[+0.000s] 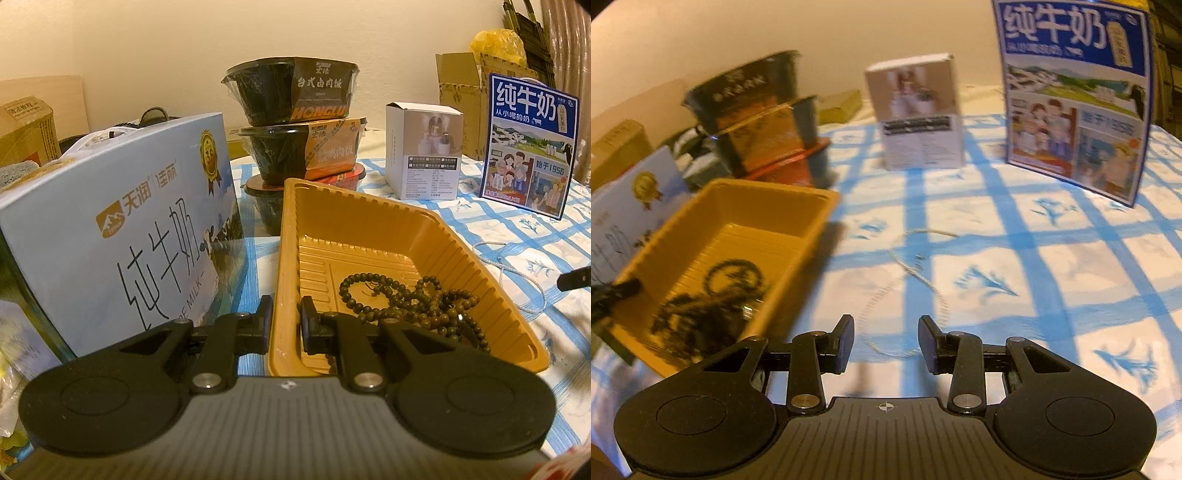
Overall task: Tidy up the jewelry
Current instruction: 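Move the right gripper to the white pearl necklace on the cloth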
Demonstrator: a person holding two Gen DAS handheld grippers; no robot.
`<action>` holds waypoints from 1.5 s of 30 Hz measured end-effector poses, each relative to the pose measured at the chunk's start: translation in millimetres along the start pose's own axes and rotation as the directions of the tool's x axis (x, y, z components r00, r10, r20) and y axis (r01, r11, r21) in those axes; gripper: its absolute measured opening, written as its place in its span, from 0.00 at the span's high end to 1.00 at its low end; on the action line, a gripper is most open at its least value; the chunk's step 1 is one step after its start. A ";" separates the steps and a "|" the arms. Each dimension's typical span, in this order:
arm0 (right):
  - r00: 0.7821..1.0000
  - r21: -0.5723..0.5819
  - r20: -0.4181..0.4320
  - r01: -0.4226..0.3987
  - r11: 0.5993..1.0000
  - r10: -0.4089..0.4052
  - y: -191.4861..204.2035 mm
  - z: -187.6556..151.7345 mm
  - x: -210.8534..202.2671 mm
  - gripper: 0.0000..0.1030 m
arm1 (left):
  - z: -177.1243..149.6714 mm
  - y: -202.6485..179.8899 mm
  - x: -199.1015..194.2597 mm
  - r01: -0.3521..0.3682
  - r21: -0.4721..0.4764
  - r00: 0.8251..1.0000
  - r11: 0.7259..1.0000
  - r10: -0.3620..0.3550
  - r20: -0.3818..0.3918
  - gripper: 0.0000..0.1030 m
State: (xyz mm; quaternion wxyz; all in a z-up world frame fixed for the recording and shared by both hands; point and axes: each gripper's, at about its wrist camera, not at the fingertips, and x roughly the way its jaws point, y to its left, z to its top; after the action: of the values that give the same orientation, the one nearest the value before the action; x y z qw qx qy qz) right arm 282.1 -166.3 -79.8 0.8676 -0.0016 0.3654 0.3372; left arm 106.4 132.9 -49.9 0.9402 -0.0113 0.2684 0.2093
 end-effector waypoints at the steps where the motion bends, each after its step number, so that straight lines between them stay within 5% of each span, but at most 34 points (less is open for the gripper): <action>1: 1.000 -0.006 -0.003 0.015 1.000 -0.015 -3.0 -1.4 0.9 0.62 | 0.0 -0.1 0.0 0.000 0.000 1.000 1.000 0.000 0.000 0.87; 25: 0.995 -0.155 -0.026 0.090 0.984 -0.096 -10.0 15.6 60.4 0.63 | -0.9 -0.1 0.3 0.000 0.006 1.000 1.000 0.000 0.001 0.87; 45: 0.991 -0.232 -0.063 0.101 0.967 -0.119 -4.7 15.9 81.0 0.97 | -1.2 -0.1 -0.9 0.001 0.008 1.000 1.000 -0.001 0.002 0.87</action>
State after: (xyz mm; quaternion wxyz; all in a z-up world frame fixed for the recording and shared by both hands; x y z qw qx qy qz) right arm 335.9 -118.7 -120.7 0.8645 -0.1345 0.3565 0.3279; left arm 105.2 132.3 -50.4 0.9406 -0.0072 0.2683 0.2078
